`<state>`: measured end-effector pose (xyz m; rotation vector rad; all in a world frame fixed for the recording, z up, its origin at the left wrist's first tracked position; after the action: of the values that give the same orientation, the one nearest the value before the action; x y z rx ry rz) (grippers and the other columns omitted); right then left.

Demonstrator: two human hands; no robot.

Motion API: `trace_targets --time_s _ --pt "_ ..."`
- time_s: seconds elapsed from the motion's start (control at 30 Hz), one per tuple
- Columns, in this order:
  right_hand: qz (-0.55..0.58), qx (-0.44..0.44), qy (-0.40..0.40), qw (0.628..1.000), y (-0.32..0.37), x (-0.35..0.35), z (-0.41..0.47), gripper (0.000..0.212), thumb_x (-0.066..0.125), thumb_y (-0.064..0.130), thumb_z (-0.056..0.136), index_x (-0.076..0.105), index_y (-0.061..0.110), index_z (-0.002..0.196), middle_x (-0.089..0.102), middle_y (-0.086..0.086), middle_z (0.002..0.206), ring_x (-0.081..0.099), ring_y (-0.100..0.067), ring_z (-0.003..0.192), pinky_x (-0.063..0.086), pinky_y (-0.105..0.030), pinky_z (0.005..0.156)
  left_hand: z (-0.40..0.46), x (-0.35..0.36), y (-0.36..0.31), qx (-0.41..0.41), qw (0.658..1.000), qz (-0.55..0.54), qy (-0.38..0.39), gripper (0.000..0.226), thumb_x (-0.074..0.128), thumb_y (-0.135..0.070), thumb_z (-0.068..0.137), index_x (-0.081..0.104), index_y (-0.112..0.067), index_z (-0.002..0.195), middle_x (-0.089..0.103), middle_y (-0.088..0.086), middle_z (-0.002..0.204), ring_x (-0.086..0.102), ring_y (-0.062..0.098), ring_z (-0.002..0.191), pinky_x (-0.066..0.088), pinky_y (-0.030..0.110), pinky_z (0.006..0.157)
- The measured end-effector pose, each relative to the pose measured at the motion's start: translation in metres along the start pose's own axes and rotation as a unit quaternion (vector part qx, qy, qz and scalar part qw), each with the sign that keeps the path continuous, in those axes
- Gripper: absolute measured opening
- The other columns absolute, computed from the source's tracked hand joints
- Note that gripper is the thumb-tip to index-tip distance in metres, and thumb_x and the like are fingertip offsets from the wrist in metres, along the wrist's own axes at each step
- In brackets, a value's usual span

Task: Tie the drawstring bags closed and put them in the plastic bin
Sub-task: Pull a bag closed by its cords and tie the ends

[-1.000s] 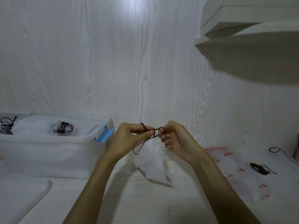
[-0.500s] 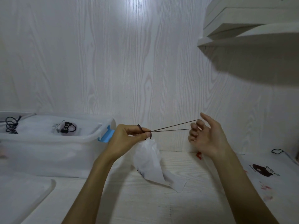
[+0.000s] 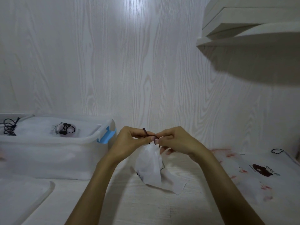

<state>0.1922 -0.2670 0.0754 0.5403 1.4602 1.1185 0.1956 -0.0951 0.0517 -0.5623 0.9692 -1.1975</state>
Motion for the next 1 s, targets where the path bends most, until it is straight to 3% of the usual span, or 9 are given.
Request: trace_targets --time_s 0.17,0.27,0.37,0.47,0.6,0.7,0.77,0.87,1.0 --pt "0.04 -0.051 -0.11 0.992 -0.008 -0.009 0.003 0.011 0.071 0.012 0.082 0.075 0.008 0.091 0.073 -0.009 0.076 0.066 -0.007 0.063 0.052 -0.014 0.065 0.003 -0.001 0.0 -0.051 0.995 -0.067 -0.053 0.015 0.063 -0.027 0.087 0.074 -0.023 0.097 0.073 -0.018 0.089 0.064 -0.012 0.085 0.047 0.005 0.067" --pt "0.045 -0.053 -0.12 0.99 -0.008 -0.014 0.002 0.008 0.072 0.018 0.081 0.076 0.012 0.083 0.068 0.0 0.064 0.061 -0.004 0.056 0.049 -0.013 0.06 0.008 -0.005 0.002 -0.085 0.987 -0.106 -0.082 0.019 0.054 -0.035 0.093 0.073 -0.032 0.091 0.073 -0.019 0.091 0.064 -0.009 0.092 0.049 0.013 0.076" --pt "0.044 -0.044 -0.107 0.992 -0.005 -0.013 0.0 0.016 0.072 0.032 0.08 0.076 0.019 0.072 0.056 0.004 0.053 0.049 -0.002 0.049 0.044 -0.012 0.056 0.011 -0.005 0.003 -0.115 0.984 -0.124 -0.058 0.023 0.05 -0.033 0.096 0.072 -0.031 0.089 0.074 -0.014 0.092 0.066 0.002 0.097 0.05 0.021 0.088" --pt "0.021 -0.018 -0.094 0.995 -0.003 -0.011 -0.001 0.036 0.069 0.042 0.08 0.064 0.027 0.048 0.051 0.009 0.05 0.044 -0.001 0.046 0.041 -0.014 0.062 0.01 -0.005 0.004 -0.145 0.981 -0.112 -0.061 0.02 0.055 -0.036 0.093 0.073 -0.03 0.089 0.074 -0.015 0.09 0.065 0.0 0.094 0.047 0.019 0.081" --pt "-0.027 0.012 -0.053 0.998 -0.004 -0.008 -0.003 0.01 0.074 0.032 0.078 0.076 0.022 0.077 0.068 0.015 0.074 0.06 0.003 0.074 0.044 -0.011 0.069 0.01 -0.009 0.004 -0.152 0.981 -0.087 -0.088 0.016 0.062 -0.032 0.089 0.075 -0.024 0.083 0.074 -0.014 0.081 0.067 -0.005 0.077 0.045 0.016 0.069" --pt "-0.124 -0.023 -0.078 0.989 -0.007 0.004 0.001 0.005 0.076 0.02 0.076 0.078 0.018 0.08 0.069 0.011 0.065 0.062 -0.006 0.068 0.047 -0.015 0.064 0.011 -0.004 0.002 -0.156 0.98 -0.105 -0.068 0.023 0.053 -0.023 0.096 0.072 -0.018 0.083 0.074 -0.008 0.078 0.068 0.001 0.074 0.049 0.013 0.066" --pt "-0.174 -0.043 -0.112 0.977 -0.009 0.015 0.005 0.005 0.075 0.02 0.077 0.078 0.018 0.08 0.072 0.008 0.073 0.064 -0.006 0.07 0.046 -0.013 0.059 0.014 0.0 -0.002 -0.172 0.976 -0.121 -0.066 0.028 0.044 -0.017 0.1 0.068 -0.012 0.085 0.073 0.002 0.084 0.068 0.008 0.076 0.054 0.013 0.064" --pt "-0.192 -0.055 -0.142 0.97 -0.01 0.022 0.009 0.008 0.075 0.026 0.077 0.078 0.019 0.08 0.074 0.004 0.077 0.066 -0.009 0.07 0.047 -0.014 0.058 0.015 0.002 -0.01 -0.212 0.952 -0.207 -0.079 0.034 0.033 -0.015 0.103 0.061 -0.008 0.084 0.074 0.012 0.088 0.069 0.016 0.08 0.055 0.018 0.068" --pt "-0.122 -0.033 -0.13 0.983 -0.011 0.015 0.008 0.013 0.076 0.03 0.077 0.078 0.017 0.081 0.061 0.014 0.057 0.054 0.0 0.055 0.038 -0.011 0.054 0.009 0.004 -0.008 -0.219 0.888 -0.391 -0.101 0.03 0.036 -0.013 0.101 0.053 -0.01 0.076 0.07 0.002 0.068 0.07 0.013 0.064 0.059 0.022 0.065"
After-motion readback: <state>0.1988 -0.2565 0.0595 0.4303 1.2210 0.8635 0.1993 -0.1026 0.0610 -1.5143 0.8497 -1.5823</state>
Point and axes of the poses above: each hand's wrist, its own z-axis towards the middle knuckle, its own x-axis out of the palm, y = z × x, the point moved 2 cm from there along z, towards the middle knuckle
